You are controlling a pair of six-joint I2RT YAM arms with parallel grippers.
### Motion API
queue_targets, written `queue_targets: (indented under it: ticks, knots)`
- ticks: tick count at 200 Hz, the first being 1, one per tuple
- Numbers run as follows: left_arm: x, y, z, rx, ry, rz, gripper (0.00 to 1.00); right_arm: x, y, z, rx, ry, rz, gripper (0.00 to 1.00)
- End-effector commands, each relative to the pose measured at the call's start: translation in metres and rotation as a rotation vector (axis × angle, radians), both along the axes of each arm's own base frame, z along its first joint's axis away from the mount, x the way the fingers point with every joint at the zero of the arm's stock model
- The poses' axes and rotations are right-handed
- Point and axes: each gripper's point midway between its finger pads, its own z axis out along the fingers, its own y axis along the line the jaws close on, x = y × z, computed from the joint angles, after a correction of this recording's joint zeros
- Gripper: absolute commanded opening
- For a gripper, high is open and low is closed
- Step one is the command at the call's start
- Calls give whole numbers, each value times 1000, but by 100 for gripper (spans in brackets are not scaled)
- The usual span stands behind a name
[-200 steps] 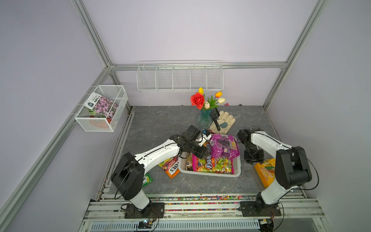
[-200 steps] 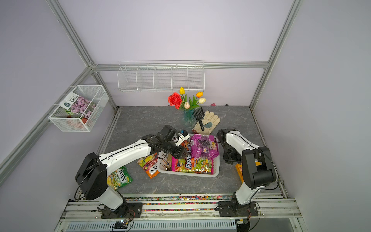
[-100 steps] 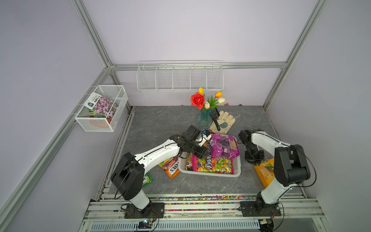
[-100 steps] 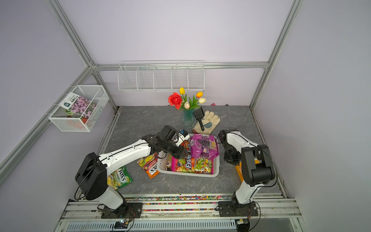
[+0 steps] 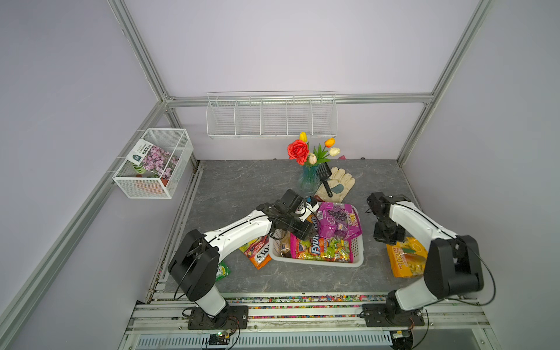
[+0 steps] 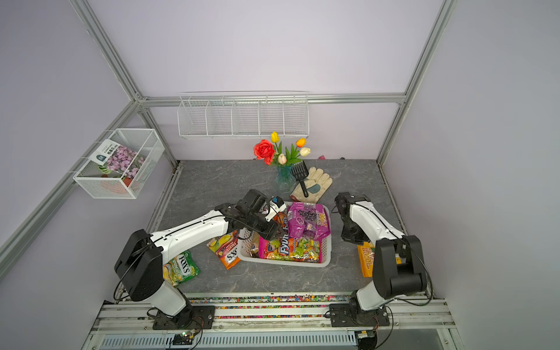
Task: Put the candies in the basket
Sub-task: Pick up the candy at the center of the board.
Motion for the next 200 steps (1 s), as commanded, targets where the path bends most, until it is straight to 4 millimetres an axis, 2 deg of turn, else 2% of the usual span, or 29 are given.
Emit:
queue_targets:
  ticks: [1, 27, 60, 103, 148, 179, 200]
  knots:
    - [-7, 9, 8, 1, -36, -16, 48, 0, 1, 21, 28, -133, -65, 0]
    - [-10, 18, 16, 15, -61, -20, 48, -3, 10, 34, 84, -176, -77, 0]
    - [-6, 27, 26, 34, -104, 16, 48, -1, 23, 62, 128, -286, -60, 0]
    - [3, 35, 53, -1, -181, 85, 48, -3, 33, 114, 234, -474, -53, 0]
    - [9, 42, 69, -1, -233, 129, 49, -4, 44, 166, 342, -621, -56, 0]
    - [20, 56, 79, 21, -285, 227, 49, 2, 67, 195, 451, -681, -13, 0]
    - [27, 66, 87, 1, -300, 284, 51, 12, 95, 208, 572, -708, 70, 0]
